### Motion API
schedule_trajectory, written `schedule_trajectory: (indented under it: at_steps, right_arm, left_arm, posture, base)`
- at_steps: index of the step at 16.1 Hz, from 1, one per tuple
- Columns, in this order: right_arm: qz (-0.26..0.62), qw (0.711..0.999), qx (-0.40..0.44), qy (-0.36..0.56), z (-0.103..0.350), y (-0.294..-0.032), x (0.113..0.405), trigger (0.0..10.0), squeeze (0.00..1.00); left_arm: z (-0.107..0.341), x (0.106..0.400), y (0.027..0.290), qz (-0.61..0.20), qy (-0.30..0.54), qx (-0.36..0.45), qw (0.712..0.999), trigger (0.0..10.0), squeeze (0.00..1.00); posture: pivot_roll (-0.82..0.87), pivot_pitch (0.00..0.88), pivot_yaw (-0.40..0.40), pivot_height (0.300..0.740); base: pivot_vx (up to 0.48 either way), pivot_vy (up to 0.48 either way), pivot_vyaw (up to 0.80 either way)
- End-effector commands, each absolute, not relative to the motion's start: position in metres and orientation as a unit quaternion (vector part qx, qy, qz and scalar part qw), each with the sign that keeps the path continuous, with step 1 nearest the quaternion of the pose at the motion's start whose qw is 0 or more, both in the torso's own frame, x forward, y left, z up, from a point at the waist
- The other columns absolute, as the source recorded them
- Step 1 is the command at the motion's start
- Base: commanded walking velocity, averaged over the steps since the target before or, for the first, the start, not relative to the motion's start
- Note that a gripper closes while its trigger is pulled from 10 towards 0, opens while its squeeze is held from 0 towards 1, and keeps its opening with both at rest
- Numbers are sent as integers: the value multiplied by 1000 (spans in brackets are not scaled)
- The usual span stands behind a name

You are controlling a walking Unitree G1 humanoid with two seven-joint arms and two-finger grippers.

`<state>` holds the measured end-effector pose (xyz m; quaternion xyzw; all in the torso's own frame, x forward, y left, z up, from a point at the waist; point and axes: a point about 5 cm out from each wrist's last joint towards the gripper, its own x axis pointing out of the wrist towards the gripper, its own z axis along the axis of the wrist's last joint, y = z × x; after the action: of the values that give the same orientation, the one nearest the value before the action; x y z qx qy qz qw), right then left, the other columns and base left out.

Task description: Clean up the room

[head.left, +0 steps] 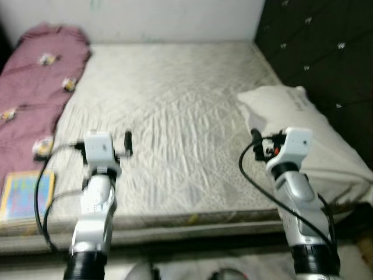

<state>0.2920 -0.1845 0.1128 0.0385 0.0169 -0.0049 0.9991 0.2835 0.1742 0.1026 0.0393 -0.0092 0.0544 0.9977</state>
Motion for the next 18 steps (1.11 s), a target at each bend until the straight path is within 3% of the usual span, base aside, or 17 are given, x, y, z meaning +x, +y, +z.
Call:
schedule_trajectory:
  at_steps: [1,18]
  right_arm:
    - [8,999,43,9,117,-177,294,10000,0]
    - [16,999,40,11,116,-174,294,10000,0]
  left_arm:
    - [107,284,184,69,-15,50,996,10000,0]
    - [111,283,183,63,-28,51,996,10000,0]
  posture:
    - [-27,0,-2,740]
    - [-29,0,-4,740]
  base:
    - [0,480,0]
    - [0,480,0]
